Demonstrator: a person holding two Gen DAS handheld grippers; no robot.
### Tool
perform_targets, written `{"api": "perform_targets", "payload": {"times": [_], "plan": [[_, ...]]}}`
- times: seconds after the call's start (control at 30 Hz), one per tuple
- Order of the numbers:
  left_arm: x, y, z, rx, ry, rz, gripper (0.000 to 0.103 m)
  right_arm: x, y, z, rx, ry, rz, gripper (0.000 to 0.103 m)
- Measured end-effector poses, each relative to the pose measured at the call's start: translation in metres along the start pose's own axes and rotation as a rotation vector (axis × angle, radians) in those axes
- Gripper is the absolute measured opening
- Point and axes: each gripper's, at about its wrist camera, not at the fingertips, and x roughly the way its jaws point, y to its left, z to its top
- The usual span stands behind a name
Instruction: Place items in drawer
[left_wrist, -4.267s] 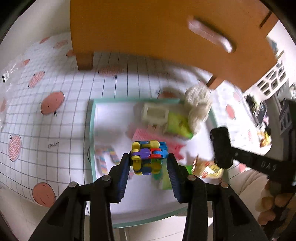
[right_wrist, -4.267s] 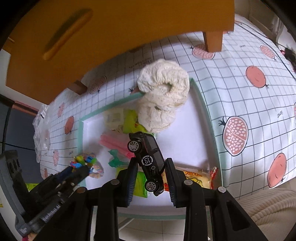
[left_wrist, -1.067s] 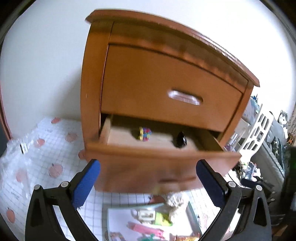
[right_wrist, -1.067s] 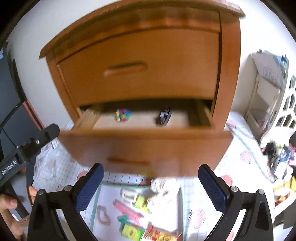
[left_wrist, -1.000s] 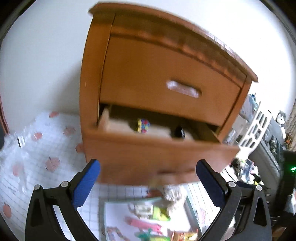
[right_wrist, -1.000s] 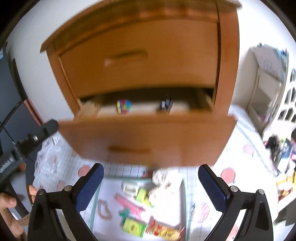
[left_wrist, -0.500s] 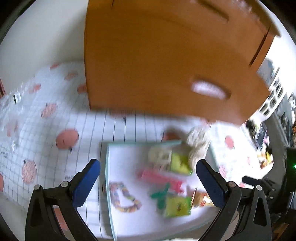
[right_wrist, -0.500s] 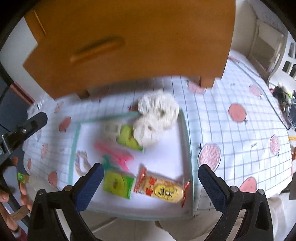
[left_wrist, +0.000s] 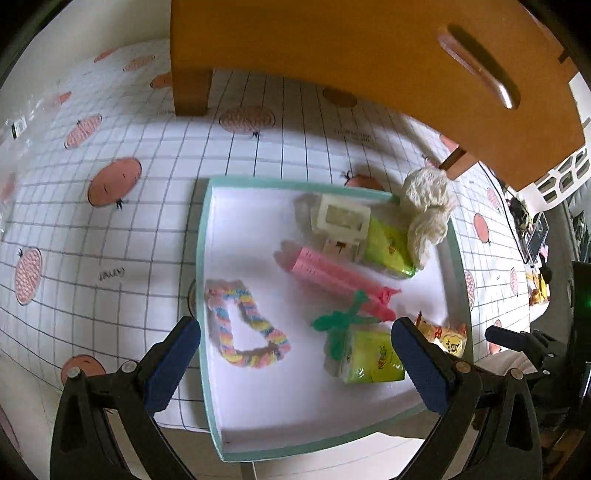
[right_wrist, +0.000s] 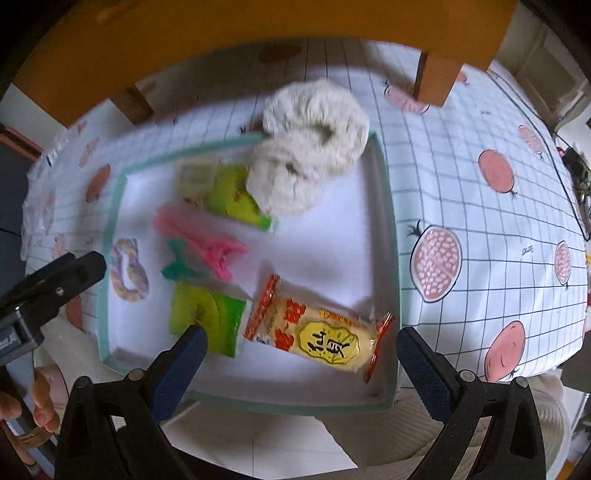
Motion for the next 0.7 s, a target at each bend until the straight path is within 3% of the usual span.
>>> {"api": "perform_targets", "payload": {"times": [0.23, 0.43, 0.53, 0.7], "plan": [[0.013, 0.006, -0.004, -0.013, 0.039, -0.004, 0.102, 0.024, 0.011, -0.001, -0.063, 0.128, -0.049, 0.103], [0.021, 0.008, -0.006, -0.017, 0.055, 0.001, 0.101, 0.038, 0.027, 0.001, -0.163, 0.185, -0.133, 0.102], [0.027, 0.010, -0.007, -0.022, 0.072, -0.004, 0.091, 0.044, 0.038, 0.004, -0.225, 0.198, -0.194, 0.102], [0.032, 0.012, -0.009, -0.031, 0.082, -0.006, 0.090, 0.056, 0.049, 0.008, -0.296, 0.228, -0.258, 0.100]]}}
